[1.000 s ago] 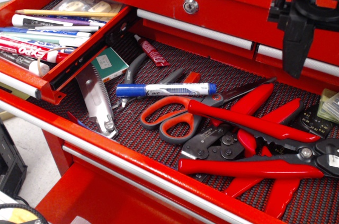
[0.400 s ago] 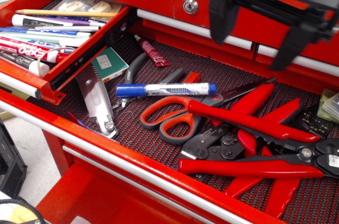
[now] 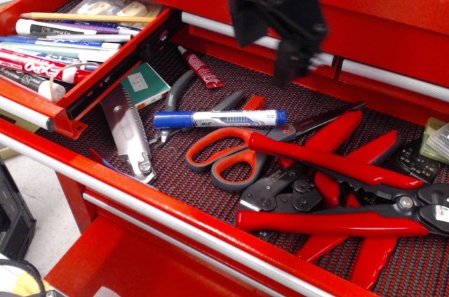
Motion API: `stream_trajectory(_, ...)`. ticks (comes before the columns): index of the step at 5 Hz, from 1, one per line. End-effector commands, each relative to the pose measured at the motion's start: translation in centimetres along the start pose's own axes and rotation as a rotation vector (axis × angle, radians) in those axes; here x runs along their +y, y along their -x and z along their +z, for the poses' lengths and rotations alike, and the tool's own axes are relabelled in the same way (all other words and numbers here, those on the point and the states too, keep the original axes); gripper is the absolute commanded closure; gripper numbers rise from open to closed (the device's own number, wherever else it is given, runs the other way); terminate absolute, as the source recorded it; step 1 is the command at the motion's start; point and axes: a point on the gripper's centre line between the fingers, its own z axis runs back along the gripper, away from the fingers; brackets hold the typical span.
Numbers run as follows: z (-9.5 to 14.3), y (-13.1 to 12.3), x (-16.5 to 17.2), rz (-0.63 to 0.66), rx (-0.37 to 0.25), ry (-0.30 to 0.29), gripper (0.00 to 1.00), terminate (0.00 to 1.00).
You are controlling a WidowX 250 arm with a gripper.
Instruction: Pick up blue pen and put into drawer
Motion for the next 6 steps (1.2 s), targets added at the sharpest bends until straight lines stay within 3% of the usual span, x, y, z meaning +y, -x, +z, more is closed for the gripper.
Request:
stream_trajectory(1,-2.5,-0.3,2.3,-0.188,-0.065,-0.013,0.00,0.00)
stream_trajectory(2,-4.7,0.1,3.5,-0.206,-0.079,0.030,0.00,0.00)
stream_trajectory(3,-7.4,0.7,4.1,-0.216,-0.067,0.112,0.00,0.00)
stream_trajectory(6,-11.8,2.2,4.5,-0.245,-0.099,0.137,0.00,0.00)
